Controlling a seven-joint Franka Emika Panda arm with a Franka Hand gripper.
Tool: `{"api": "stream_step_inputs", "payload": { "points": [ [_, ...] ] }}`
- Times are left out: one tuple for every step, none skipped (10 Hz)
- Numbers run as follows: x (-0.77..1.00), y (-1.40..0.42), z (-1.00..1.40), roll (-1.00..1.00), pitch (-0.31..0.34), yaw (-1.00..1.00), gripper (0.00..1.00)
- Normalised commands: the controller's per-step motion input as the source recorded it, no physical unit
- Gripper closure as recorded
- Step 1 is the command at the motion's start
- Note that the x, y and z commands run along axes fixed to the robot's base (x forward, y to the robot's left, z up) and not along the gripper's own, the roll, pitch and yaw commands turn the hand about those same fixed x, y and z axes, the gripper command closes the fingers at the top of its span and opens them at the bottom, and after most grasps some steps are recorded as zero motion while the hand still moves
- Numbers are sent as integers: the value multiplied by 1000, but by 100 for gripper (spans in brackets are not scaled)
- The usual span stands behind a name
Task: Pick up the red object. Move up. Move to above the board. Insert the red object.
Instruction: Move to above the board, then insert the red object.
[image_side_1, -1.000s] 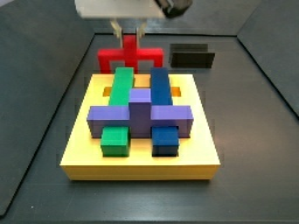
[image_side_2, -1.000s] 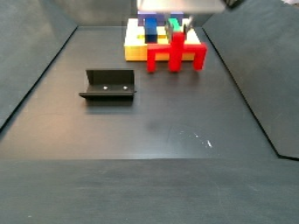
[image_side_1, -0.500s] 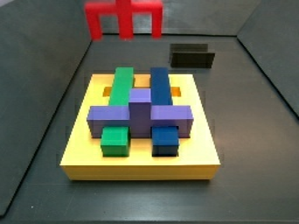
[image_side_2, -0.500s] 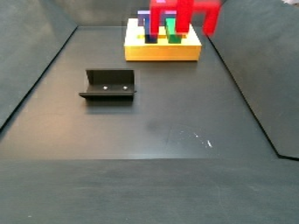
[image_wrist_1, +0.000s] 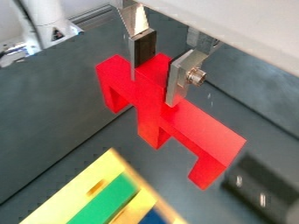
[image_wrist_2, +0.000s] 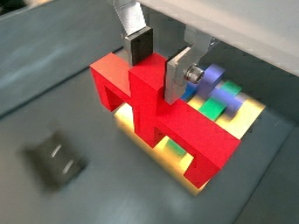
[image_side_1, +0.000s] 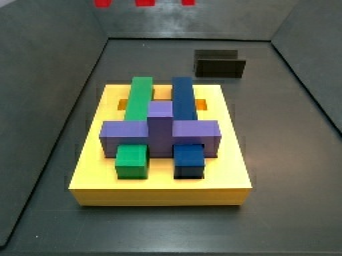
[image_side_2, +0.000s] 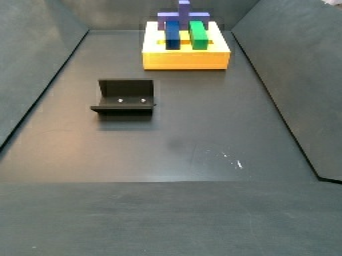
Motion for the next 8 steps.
{"api": "stream_step_inputs", "payload": {
  "points": [
    [509, -1400, 356, 64, 296, -152, 100],
    [593, -1400, 354, 39, 275, -75, 100],
    [355, -769, 203, 58, 228, -19, 100],
    [220, -426, 119, 63, 171, -4, 100],
    [104, -207, 69, 36, 87, -2, 100],
    [0, 143, -277, 0, 0, 0, 100],
    [-249, 534, -669, 164, -1, -57, 100],
    [-323, 680, -857, 207, -41, -157, 100]
  ]
}}
